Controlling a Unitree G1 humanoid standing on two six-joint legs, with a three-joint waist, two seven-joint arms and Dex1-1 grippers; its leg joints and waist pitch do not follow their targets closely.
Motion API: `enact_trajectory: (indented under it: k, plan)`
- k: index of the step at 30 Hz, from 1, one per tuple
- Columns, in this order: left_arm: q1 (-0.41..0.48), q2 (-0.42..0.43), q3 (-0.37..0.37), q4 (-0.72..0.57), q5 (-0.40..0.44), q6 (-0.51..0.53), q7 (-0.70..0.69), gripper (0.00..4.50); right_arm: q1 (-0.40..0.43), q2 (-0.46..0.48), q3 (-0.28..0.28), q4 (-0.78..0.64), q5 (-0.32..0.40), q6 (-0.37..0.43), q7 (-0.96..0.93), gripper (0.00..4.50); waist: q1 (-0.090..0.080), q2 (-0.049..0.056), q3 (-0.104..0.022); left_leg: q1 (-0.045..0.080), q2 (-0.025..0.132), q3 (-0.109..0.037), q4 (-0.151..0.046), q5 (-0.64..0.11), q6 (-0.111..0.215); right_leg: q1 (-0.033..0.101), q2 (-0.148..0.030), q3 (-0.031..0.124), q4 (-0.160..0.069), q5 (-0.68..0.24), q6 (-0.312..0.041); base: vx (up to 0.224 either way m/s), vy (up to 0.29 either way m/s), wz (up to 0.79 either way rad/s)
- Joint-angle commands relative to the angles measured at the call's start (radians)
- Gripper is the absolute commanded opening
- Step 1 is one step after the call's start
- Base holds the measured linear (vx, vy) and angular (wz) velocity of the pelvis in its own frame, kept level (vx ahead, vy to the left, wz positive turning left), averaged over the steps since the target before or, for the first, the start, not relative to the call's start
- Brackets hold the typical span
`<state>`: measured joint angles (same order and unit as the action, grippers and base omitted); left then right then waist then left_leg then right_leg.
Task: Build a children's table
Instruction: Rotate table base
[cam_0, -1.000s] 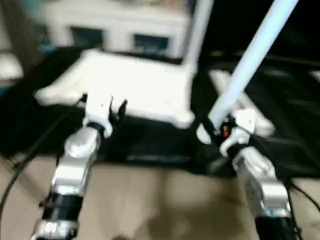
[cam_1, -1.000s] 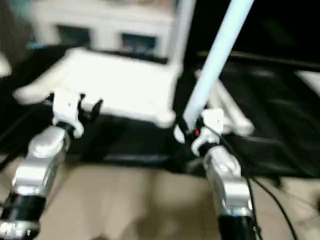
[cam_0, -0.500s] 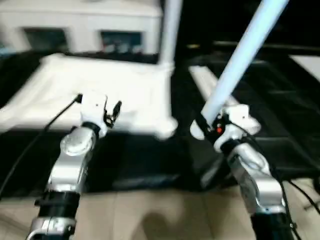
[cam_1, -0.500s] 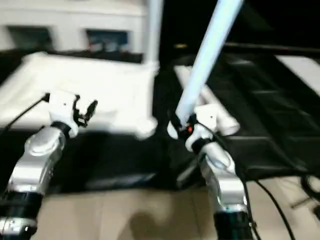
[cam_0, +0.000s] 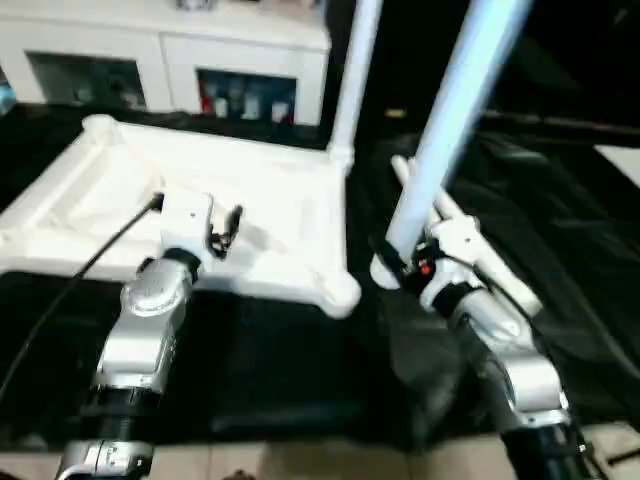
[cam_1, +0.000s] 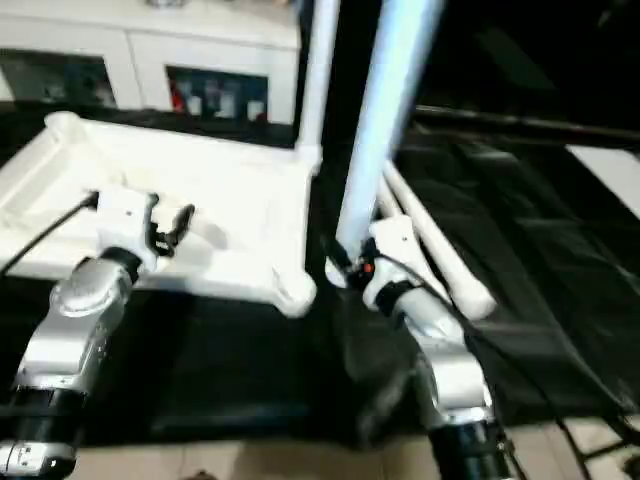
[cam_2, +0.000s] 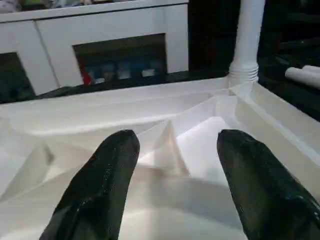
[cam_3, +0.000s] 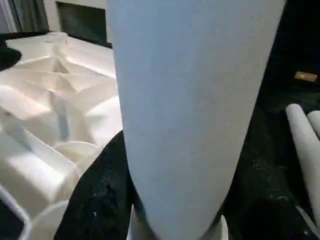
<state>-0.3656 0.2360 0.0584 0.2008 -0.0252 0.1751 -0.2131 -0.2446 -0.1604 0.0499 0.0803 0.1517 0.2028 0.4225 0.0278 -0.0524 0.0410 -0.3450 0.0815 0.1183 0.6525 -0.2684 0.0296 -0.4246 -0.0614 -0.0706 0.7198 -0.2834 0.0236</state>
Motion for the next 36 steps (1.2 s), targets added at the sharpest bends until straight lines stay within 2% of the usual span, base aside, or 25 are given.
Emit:
enact_trajectory:
  k: [1, 2, 3, 4, 5, 6, 7, 8, 9, 10, 11, 12, 13, 14, 15, 17, 19, 21, 22, 23, 24, 26, 31, 32, 36]
  plan:
    - [-0.008, -0.012, -0.033, -0.014, 0.000, 0.003, -0.003, 3.02, 0.000, -0.018, -0.007, -0.007, -0.014, -0.022, 0.007, 1.91, -0.005, -0.025, -0.051, 0.053, 0.112, -0.031, -0.119, -0.125, 0.218, 0.025, -0.080, 0.073, -0.130, 0.102, -0.060, 0.093, -0.072, -0.04]
    - [-0.009, -0.010, -0.033, -0.014, 0.002, 0.003, -0.002, 3.02, 0.001, -0.012, -0.008, -0.003, -0.009, -0.022, 0.007, 1.91, 0.039, -0.060, -0.038, 0.019, 0.037, 0.012, -0.008, -0.218, 0.122, 0.093, -0.159, 0.159, -0.237, -0.387, -0.047, 0.069, -0.137, 0.13]
    - [-0.009, -0.010, -0.033, -0.013, 0.002, 0.003, -0.002, 3.02, 0.000, -0.011, -0.009, -0.002, -0.007, -0.022, 0.007, 1.91, 0.059, -0.048, -0.042, 0.026, 0.023, 0.012, 0.054, -0.166, 0.080, 0.100, -0.191, 0.193, -0.269, -0.596, -0.074, 0.069, -0.137, 0.13]
    - [-0.009, -0.013, -0.025, -0.013, -0.008, -0.015, -0.005, 3.02, -0.002, 0.003, -0.024, -0.004, 0.016, -0.003, -0.002, 1.91, 0.064, -0.040, -0.047, -0.033, 0.036, -0.022, 0.071, -0.078, 0.020, 0.166, -0.205, 0.206, -0.247, -0.674, -0.136, 0.073, -0.106, 0.09]
    - [-0.011, -0.007, -0.029, -0.010, -0.009, -0.011, -0.020, 3.02, -0.003, 0.005, -0.027, -0.005, 0.024, -0.004, 0.001, 1.91, 0.071, -0.026, -0.042, -0.057, 0.055, -0.047, 0.054, -0.008, -0.025, 0.176, -0.195, 0.189, -0.226, -0.508, -0.198, 0.099, -0.044, -0.08]
    - [-0.013, -0.003, -0.033, -0.009, -0.006, -0.004, -0.033, 3.02, -0.002, 0.001, -0.023, -0.006, 0.027, -0.011, 0.004, 1.91, 0.070, -0.027, -0.042, -0.059, 0.061, -0.051, 0.034, 0.030, -0.042, 0.175, -0.174, 0.174, -0.213, -0.378, -0.234, 0.099, -0.044, -0.08]
    - [-0.015, 0.001, -0.037, -0.005, -0.013, 0.007, -0.058, 3.02, -0.002, -0.001, -0.021, -0.005, 0.033, -0.013, 0.008, 1.91, 0.073, -0.013, -0.044, -0.054, 0.068, -0.051, 0.002, 0.080, -0.056, 0.165, -0.149, 0.153, -0.198, -0.225, -0.269, 0.076, -0.008, 0.01]
    - [-0.010, 0.012, -0.054, -0.011, -0.052, 0.032, -0.147, 3.02, 0.001, 0.000, -0.028, -0.012, 0.055, -0.022, 0.021, 1.91, 0.057, 0.015, -0.048, -0.023, 0.114, -0.044, -0.092, 0.256, -0.054, 0.109, -0.046, 0.071, -0.126, 0.125, -0.240, 0.066, 0.047, 0.06]
    - [-0.009, 0.015, -0.059, -0.012, -0.056, 0.034, -0.162, 3.02, 0.002, 0.000, -0.030, -0.013, 0.059, -0.023, 0.023, 1.91, 0.050, 0.020, -0.060, 0.010, 0.136, -0.049, -0.083, 0.318, -0.044, 0.086, -0.040, 0.062, -0.109, 0.212, -0.228, 0.066, 0.047, 0.06]
    - [-0.006, 0.022, -0.069, -0.014, -0.063, 0.038, -0.190, 3.02, 0.002, 0.002, -0.035, -0.017, 0.066, -0.027, 0.027, 1.91, 0.045, 0.015, -0.076, 0.040, 0.143, -0.058, -0.053, 0.523, -0.019, 0.057, -0.047, 0.064, -0.086, 0.394, -0.241, 0.085, 0.073, 0.07]
    - [-0.006, 0.065, -0.114, -0.006, -0.085, -0.005, -0.328, 3.02, 0.004, 0.000, -0.051, -0.029, 0.099, -0.026, 0.065, 1.91, 0.050, 0.023, -0.076, 0.036, 0.134, -0.054, -0.046, 0.600, -0.012, 0.056, -0.050, 0.066, -0.084, 0.446, -0.250, 0.063, 0.064, 0.11]
    - [-0.010, 0.077, -0.122, 0.004, -0.089, -0.024, -0.362, 3.02, 0.004, -0.004, -0.052, -0.032, 0.107, -0.026, 0.078, 1.91, 0.060, 0.025, -0.073, 0.029, 0.117, -0.037, -0.045, 0.582, 0.002, 0.055, -0.054, 0.069, -0.095, 0.438, -0.256, 0.063, 0.064, 0.11]
    - [-0.013, 0.086, -0.128, 0.012, -0.092, -0.040, -0.391, 3.02, 0.005, -0.008, -0.053, -0.034, 0.113, -0.026, 0.090, 1.91, 0.061, 0.022, -0.070, 0.022, 0.114, -0.032, -0.051, 0.524, 0.003, 0.061, -0.058, 0.071, -0.099, 0.409, -0.260, 0.000, 0.000, 0.00]
    - [-0.054, 0.119, -0.134, 0.080, -0.078, -0.126, -0.439, 3.02, 0.008, -0.027, -0.053, -0.048, 0.139, -0.017, 0.140, 1.91, 0.067, 0.023, -0.061, 0.007, 0.114, -0.024, -0.065, 0.360, 0.000, 0.074, -0.068, 0.075, -0.111, 0.326, -0.269, 0.000, 0.000, 0.00]
    - [-0.097, 0.129, -0.116, 0.141, -0.069, -0.167, -0.437, 3.02, 0.009, -0.041, -0.050, -0.054, 0.149, -0.006, 0.165, 1.91, 0.070, 0.021, -0.053, 0.005, 0.124, -0.017, -0.080, 0.178, -0.006, 0.080, -0.082, 0.080, -0.126, 0.229, -0.281, 0.000, 0.000, 0.00]
    - [-0.146, 0.139, -0.097, 0.205, -0.064, -0.201, -0.440, 3.02, 0.010, -0.057, -0.046, -0.061, 0.158, 0.005, 0.192, 1.91, 0.072, 0.018, -0.048, 0.007, 0.132, -0.010, -0.096, 0.000, -0.026, 0.086, -0.092, 0.083, -0.139, 0.117, -0.290, -0.031, -0.010, 0.05]
    - [-0.236, 0.168, -0.079, 0.312, -0.061, -0.260, -0.486, 3.02, 0.012, -0.089, -0.040, -0.069, 0.170, 0.017, 0.238, 1.91, 0.070, 0.022, -0.041, 0.010, 0.139, -0.003, -0.106, -0.112, -0.051, 0.084, -0.097, 0.084, -0.152, -0.003, -0.276, -0.064, -0.024, 0.07]
    - [-0.273, 0.187, -0.084, 0.349, -0.070, -0.265, -0.555, 3.02, 0.010, -0.107, -0.042, -0.068, 0.176, 0.024, 0.259, 1.91, 0.065, 0.018, -0.028, 0.012, 0.145, -0.002, -0.121, -0.223, -0.099, 0.085, -0.106, 0.086, -0.169, -0.196, -0.239, -0.054, -0.028, 0.01]
    - [-0.295, 0.200, -0.089, 0.371, -0.079, -0.266, -0.608, 3.02, 0.007, -0.118, -0.044, -0.067, 0.179, 0.028, 0.272, 1.91, 0.066, 0.017, -0.028, 0.015, 0.142, 0.000, -0.121, -0.234, -0.102, 0.082, -0.107, 0.088, -0.177, -0.244, -0.223, 0.000, 0.000, 0.00]
    - [-0.312, 0.212, -0.096, 0.385, -0.098, -0.248, -0.669, 3.02, 0.004, -0.131, -0.045, -0.063, 0.180, 0.028, 0.285, 1.91, 0.069, 0.024, -0.034, 0.014, 0.143, 0.001, -0.121, -0.190, -0.105, 0.084, -0.111, 0.094, -0.173, -0.233, -0.213, 0.000, 0.000, 0.00]
    - [-0.322, 0.226, -0.114, 0.392, -0.114, -0.222, -0.746, 3.02, -0.001, -0.148, -0.045, -0.057, 0.178, 0.027, 0.299, 1.91, 0.068, 0.022, -0.035, 0.011, 0.142, 0.004, -0.122, -0.169, -0.101, 0.085, -0.108, 0.093, -0.174, -0.212, -0.213, 0.000, 0.000, 0.00]
    - [-0.328, 0.247, -0.157, 0.409, -0.118, -0.199, -0.859, 3.02, -0.009, -0.174, -0.043, -0.049, 0.174, 0.025, 0.322, 1.91, 0.070, 0.017, -0.038, 0.007, 0.141, 0.008, -0.120, -0.116, -0.091, 0.086, -0.105, 0.094, -0.167, -0.154, -0.222, 0.000, 0.000, 0.00]
    - [-0.320, 0.280, -0.265, 0.448, -0.075, -0.192, -1.034, 3.02, -0.019, -0.215, -0.026, -0.051, 0.180, 0.050, 0.378, 1.91, 0.070, 0.024, -0.049, 0.001, 0.144, 0.014, -0.114, -0.021, -0.055, 0.092, -0.101, 0.085, -0.148, 0.040, -0.278, 0.000, 0.000, 0.00]
    - [-0.322, 0.282, -0.284, 0.461, -0.057, -0.195, -1.065, 3.02, -0.020, -0.226, -0.018, -0.056, 0.181, 0.060, 0.393, 1.91, 0.065, 0.014, -0.050, -0.001, 0.146, 0.016, -0.113, -0.013, -0.048, 0.092, -0.099, 0.082, -0.146, 0.067, -0.292, 0.000, 0.000, 0.00]
    - [-0.348, 0.278, -0.326, 0.531, 0.004, -0.247, -1.116, 2.72, -0.023, -0.249, 0.008, -0.065, 0.181, 0.087, 0.433, 1.91, 0.066, 0.014, -0.049, -0.001, 0.145, 0.018, -0.110, -0.006, -0.025, 0.093, -0.102, 0.080, -0.149, 0.067, -0.302, 0.000, 0.000, 0.00]
